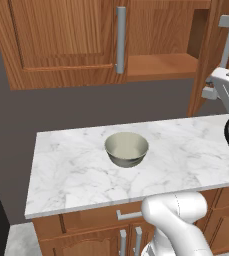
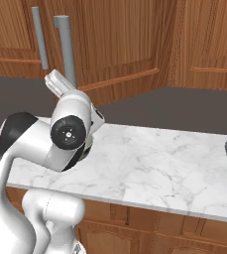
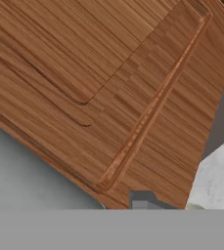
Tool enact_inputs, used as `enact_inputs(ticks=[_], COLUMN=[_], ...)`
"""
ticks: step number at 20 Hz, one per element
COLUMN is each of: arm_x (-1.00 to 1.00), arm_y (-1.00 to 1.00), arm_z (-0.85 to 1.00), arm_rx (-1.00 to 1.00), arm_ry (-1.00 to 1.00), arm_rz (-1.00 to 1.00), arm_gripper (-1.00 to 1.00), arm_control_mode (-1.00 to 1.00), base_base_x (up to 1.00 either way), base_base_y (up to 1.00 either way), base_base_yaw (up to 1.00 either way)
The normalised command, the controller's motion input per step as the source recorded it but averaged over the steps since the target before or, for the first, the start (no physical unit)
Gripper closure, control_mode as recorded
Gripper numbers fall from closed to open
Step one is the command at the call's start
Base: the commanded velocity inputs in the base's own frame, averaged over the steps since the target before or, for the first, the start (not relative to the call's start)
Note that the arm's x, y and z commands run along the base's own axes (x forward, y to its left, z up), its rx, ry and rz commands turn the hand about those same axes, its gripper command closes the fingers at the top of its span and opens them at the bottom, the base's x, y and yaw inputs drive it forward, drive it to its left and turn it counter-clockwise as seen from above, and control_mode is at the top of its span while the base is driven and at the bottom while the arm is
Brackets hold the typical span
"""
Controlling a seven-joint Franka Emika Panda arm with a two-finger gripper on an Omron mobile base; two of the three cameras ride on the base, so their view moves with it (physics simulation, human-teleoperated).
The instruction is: Open the cabinet. Pick the kiwi and tangerine from the cabinet and place them into the bowl. Then close the cabinet.
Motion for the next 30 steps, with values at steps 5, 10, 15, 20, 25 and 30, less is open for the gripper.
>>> enact_inputs(ticks=[5,10,15,20,25,30], arm_x=[-0.04,-0.53,-0.71,-0.76,-0.34,-0.01], arm_y=[-0.18,-0.79,-0.99,-0.72,-0.04,0.08], arm_z=[0.10,0.47,0.13,-0.12,-0.44,-0.43], arm_rx=[0.05,0.11,0.16,0.13,0.12,0.01], arm_ry=[0.00,-0.04,-0.04,0.00,-0.22,-0.66], arm_rz=[0.05,0.15,0.23,0.39,0.31,0.15], arm_gripper=[-1.00,-1.00,-1.00,-1.00,-1.00,-1.00], arm_control_mode=[-1.00,-1.00,-1.00,-1.00,-1.00,-1.00], base_base_x=[0.00,0.00,0.00,0.00,0.00,0.00], base_base_y=[0.00,0.00,0.00,0.00,0.00,0.00], base_base_yaw=[0.00,0.00,0.00,0.00,0.00,0.00])
